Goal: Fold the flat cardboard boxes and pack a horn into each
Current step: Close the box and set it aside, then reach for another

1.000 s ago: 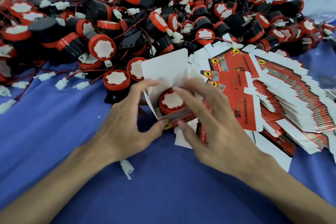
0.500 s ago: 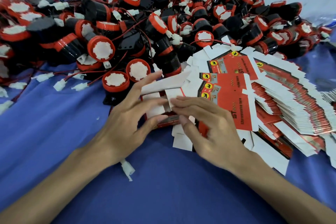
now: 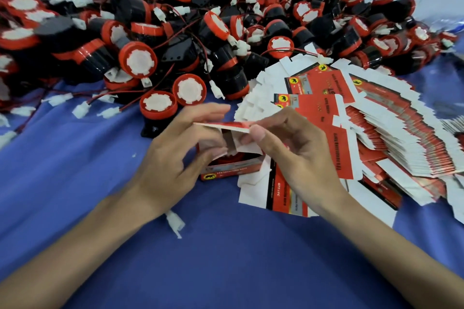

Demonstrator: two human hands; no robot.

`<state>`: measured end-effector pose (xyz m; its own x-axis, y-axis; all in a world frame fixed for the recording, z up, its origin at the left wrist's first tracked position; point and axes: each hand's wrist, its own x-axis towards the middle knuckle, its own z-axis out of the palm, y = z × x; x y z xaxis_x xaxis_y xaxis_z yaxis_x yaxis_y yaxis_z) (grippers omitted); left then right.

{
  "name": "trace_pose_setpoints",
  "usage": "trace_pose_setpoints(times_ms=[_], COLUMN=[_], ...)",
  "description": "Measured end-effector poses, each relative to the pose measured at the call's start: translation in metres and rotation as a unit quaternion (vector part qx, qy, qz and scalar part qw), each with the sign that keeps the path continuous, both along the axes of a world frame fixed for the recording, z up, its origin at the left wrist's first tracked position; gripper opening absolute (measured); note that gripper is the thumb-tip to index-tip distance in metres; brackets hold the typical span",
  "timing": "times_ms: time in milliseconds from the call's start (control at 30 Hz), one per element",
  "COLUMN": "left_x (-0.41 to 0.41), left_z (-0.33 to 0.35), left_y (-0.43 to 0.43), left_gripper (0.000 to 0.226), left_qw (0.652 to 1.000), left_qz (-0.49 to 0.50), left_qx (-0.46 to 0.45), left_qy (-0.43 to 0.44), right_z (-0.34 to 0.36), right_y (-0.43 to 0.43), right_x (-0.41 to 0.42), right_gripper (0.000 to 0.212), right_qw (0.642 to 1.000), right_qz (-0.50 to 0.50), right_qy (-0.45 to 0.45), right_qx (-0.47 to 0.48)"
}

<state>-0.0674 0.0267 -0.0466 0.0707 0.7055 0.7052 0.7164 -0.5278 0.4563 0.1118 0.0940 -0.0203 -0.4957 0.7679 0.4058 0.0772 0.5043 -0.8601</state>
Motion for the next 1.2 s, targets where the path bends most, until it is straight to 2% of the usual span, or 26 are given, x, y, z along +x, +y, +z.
trace_pose_setpoints(times_ms=[33,67,133,167,200,267,333,467,567,633,767,867,967,1133,1200], left_x=[0.001,0.003,0.006,0.007,0.007,0.005,0.002,-0.001,-0.003,-0.004,-0.005,-0.007,-0.009,-0.012,-0.014], left_z=[0.0,-0.001,0.0,0.0,0.001,0.002,0.001,0.004,0.006,0.006,0.005,0.003,0.003,0.001,0.0], left_y=[0.0,-0.001,-0.003,-0.005,-0.006,-0.004,-0.002,-0.001,-0.001,-0.001,0.0,0.002,0.001,-0.002,0.0], left_gripper=[0.012,0.02,0.042,0.048,0.048,0.052,0.046,0.042,0.039,0.036,0.034,0.033,0.032,0.042,0.042], left_qw=[1.0,0.999,0.991,0.99,0.994,0.997,0.994,0.994,0.995,0.996,0.996,0.993,0.99,0.985,0.986], left_qz=[-0.006,-0.017,-0.029,-0.015,0.008,0.055,0.059,0.05,0.043,0.04,0.017,0.001,-0.018,-0.043,-0.043], left_qx=[0.016,0.02,-0.014,-0.029,-0.044,-0.051,-0.037,-0.021,-0.023,-0.025,-0.006,0.008,-0.013,-0.065,-0.067], left_qy=[-0.009,-0.042,-0.129,-0.135,-0.104,0.012,0.079,0.098,0.085,0.078,0.089,0.119,0.141,0.151,0.149], right_z=[-0.001,-0.003,-0.005,-0.006,-0.006,-0.007,-0.01,-0.015,-0.017,-0.019,-0.02,-0.02,-0.021,-0.025,-0.025], right_y=[0.002,0.004,0.004,0.004,0.004,0.004,0.004,-0.001,-0.002,-0.001,0.004,0.01,0.017,0.021,0.022], right_x=[0.001,0.002,0.005,0.006,0.006,0.006,0.006,0.001,0.001,0.003,0.004,0.008,0.014,0.013,0.011], right_gripper=[0.009,0.005,0.011,0.016,0.021,0.027,0.029,0.025,0.023,0.021,0.02,0.022,0.024,0.02,0.018], right_qw=[1.0,1.0,0.999,0.999,0.999,0.999,0.998,0.984,0.948,0.93,0.93,0.943,0.935,0.909,0.912], right_qz=[0.007,0.016,0.03,0.034,0.032,0.019,0.003,-0.063,-0.116,-0.125,-0.117,-0.019,0.04,0.023,0.021], right_qy=[0.001,0.0,-0.006,-0.014,-0.026,-0.045,-0.044,-0.038,-0.075,-0.085,-0.103,-0.105,-0.134,-0.137,-0.122], right_qx=[-0.005,-0.015,-0.035,-0.033,-0.023,0.002,0.035,0.161,0.287,0.335,0.332,0.316,0.326,0.394,0.392])
